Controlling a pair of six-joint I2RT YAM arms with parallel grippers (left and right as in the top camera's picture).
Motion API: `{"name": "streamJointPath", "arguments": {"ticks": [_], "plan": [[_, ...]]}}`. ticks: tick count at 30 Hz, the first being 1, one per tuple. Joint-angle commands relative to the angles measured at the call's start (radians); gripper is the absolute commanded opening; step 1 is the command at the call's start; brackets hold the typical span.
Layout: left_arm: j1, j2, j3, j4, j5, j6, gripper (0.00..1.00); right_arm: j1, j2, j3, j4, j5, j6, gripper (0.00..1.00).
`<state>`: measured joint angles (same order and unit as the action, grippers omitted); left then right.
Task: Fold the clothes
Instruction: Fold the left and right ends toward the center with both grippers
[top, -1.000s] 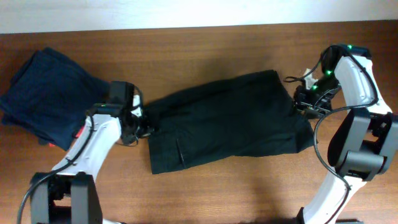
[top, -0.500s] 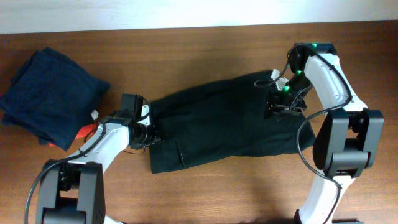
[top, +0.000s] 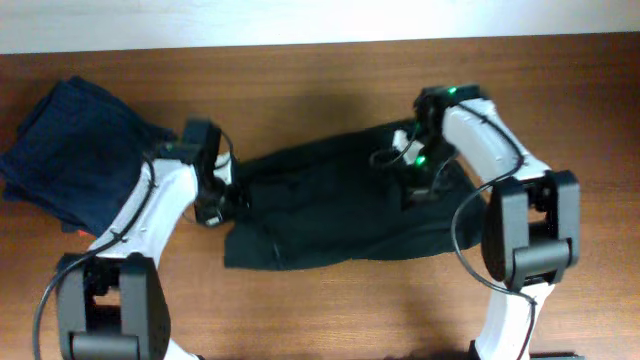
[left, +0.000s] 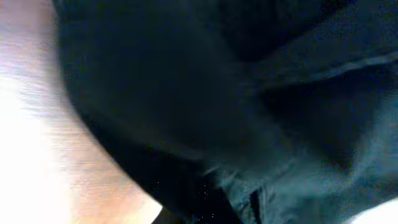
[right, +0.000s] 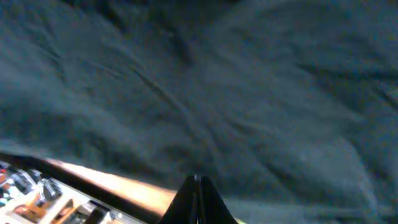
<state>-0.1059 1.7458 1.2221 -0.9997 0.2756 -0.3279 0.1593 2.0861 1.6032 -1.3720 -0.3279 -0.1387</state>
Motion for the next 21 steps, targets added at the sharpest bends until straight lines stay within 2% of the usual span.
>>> {"name": "streamJointPath", "arguments": {"ticks": [1, 4, 9, 13, 18, 21], "plan": [[0.006, -0.007, 0.183, -0.094, -0.064, 0.013, 0.0, 0.074, -0.023, -0.1, 0.055, -0.085, -0.007, 0.04], [0.006, -0.007, 0.27, -0.153, -0.063, 0.013, 0.0, 0.142, -0.023, -0.17, 0.146, -0.184, -0.007, 0.04], [0.006, -0.007, 0.284, -0.183, -0.063, 0.013, 0.0, 0.236, -0.023, -0.196, 0.26, -0.266, -0.002, 0.04], [0.006, -0.012, 0.3, -0.209, -0.054, 0.012, 0.0, 0.305, -0.021, -0.198, 0.347, -0.263, 0.048, 0.04], [0.006, -0.026, 0.423, -0.295, -0.012, 0.012, 0.0, 0.381, -0.013, -0.204, 0.49, -0.161, 0.183, 0.04], [0.006, -0.034, 0.48, -0.32, -0.006, 0.011, 0.0, 0.419, -0.013, -0.204, 0.563, -0.166, 0.208, 0.04]]}}
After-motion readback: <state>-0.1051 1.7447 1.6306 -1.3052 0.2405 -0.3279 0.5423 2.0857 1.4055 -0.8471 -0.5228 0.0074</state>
